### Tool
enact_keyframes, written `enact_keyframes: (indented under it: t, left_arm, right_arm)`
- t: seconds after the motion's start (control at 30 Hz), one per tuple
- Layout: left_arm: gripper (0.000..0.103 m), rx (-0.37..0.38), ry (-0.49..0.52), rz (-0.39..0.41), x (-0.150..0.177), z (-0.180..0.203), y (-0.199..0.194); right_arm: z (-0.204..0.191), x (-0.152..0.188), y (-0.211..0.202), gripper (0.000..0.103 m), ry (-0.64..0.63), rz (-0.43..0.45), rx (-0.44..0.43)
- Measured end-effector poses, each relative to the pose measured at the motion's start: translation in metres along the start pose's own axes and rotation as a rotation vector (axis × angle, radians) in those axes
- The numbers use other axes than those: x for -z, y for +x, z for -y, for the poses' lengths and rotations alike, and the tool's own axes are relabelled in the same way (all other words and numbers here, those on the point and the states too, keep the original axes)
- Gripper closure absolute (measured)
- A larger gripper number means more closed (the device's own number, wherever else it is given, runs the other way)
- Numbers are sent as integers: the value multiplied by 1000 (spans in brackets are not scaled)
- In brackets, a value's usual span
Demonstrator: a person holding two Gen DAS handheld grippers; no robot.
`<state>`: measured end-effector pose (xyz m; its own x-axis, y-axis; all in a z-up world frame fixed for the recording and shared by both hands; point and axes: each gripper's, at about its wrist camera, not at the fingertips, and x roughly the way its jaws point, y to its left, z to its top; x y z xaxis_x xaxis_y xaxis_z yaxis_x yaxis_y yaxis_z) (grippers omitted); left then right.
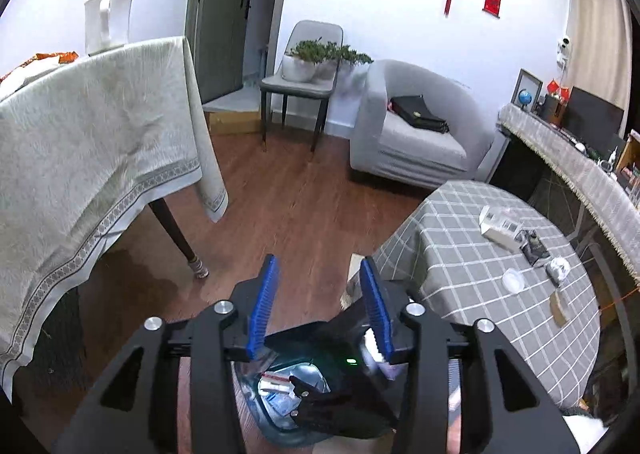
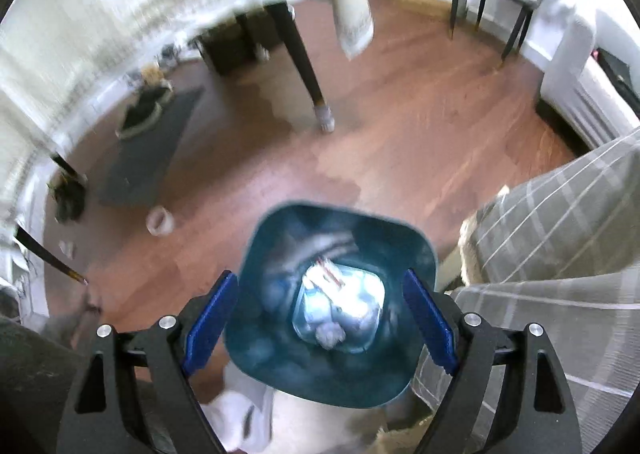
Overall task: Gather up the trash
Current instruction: 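Withdraw both tools from the bin back over the checked table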
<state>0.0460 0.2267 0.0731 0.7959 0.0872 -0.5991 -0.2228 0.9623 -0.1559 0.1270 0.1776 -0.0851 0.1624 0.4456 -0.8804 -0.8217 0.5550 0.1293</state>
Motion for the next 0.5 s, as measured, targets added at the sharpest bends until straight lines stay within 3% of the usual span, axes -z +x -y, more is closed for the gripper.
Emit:
enact_keyframes:
  t: [0.13, 0.33, 0.5]
  left_arm:
    - [51, -8, 13, 38, -7, 2, -7]
    - [45, 23, -48, 67, -12, -2, -13]
    - [39, 36, -62, 83, -16, 4, -13]
  right_arm:
    - [4, -8, -40, 18, 9, 86, -14]
    - [19, -7, -98, 18, 38, 219, -14]
    - [39, 1, -133, 18, 65, 307, 54]
